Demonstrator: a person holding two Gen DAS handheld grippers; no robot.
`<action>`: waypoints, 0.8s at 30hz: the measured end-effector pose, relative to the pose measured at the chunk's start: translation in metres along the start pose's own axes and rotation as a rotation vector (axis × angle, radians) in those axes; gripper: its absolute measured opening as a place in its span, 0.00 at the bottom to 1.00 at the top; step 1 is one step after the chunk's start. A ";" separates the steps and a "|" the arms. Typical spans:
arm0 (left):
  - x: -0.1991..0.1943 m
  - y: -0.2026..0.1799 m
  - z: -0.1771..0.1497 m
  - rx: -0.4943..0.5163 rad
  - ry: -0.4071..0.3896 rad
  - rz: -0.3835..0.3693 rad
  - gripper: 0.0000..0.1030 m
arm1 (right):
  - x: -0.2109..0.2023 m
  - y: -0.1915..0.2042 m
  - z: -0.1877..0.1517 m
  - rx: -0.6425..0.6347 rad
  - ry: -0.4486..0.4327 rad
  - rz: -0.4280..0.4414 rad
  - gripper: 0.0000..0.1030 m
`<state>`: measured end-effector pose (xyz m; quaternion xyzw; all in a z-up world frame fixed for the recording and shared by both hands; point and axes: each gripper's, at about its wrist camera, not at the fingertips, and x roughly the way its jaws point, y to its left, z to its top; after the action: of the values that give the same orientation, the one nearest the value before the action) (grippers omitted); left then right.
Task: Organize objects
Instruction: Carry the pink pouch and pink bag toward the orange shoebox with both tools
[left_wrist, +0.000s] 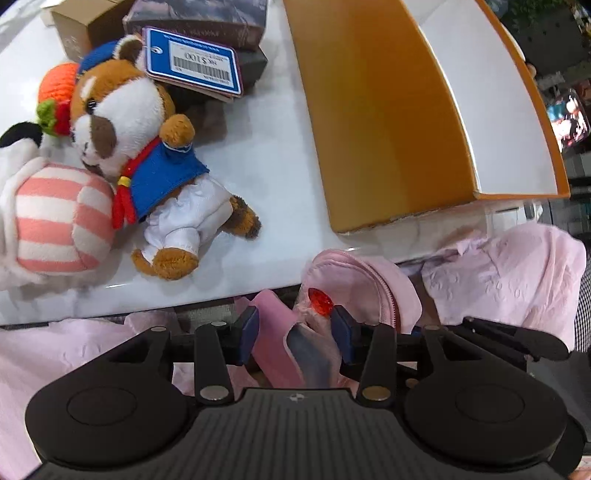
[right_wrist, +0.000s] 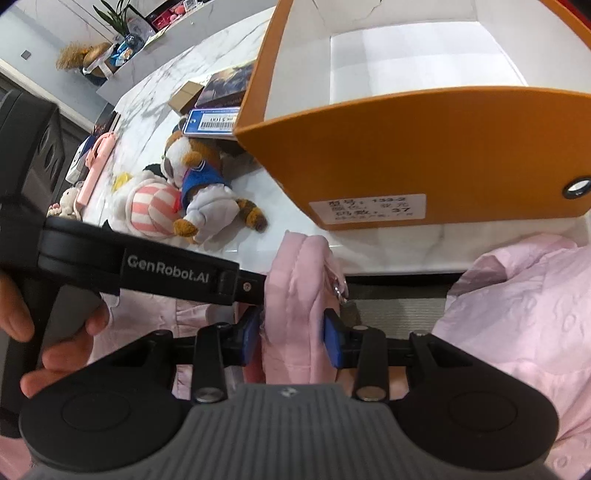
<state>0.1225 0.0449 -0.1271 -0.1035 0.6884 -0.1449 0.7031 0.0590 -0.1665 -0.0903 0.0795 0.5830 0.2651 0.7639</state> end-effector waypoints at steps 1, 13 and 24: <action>0.001 0.001 0.002 -0.001 0.014 -0.008 0.43 | 0.001 0.000 0.001 0.000 0.003 0.001 0.38; 0.007 0.018 0.006 -0.031 0.092 0.008 0.34 | -0.022 -0.007 -0.004 0.010 -0.049 -0.042 0.27; -0.014 0.004 -0.035 0.041 -0.019 0.018 0.26 | -0.058 -0.012 -0.011 0.016 -0.150 -0.062 0.27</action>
<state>0.0879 0.0556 -0.1169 -0.0840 0.6794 -0.1516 0.7130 0.0423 -0.2070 -0.0497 0.0871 0.5283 0.2302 0.8126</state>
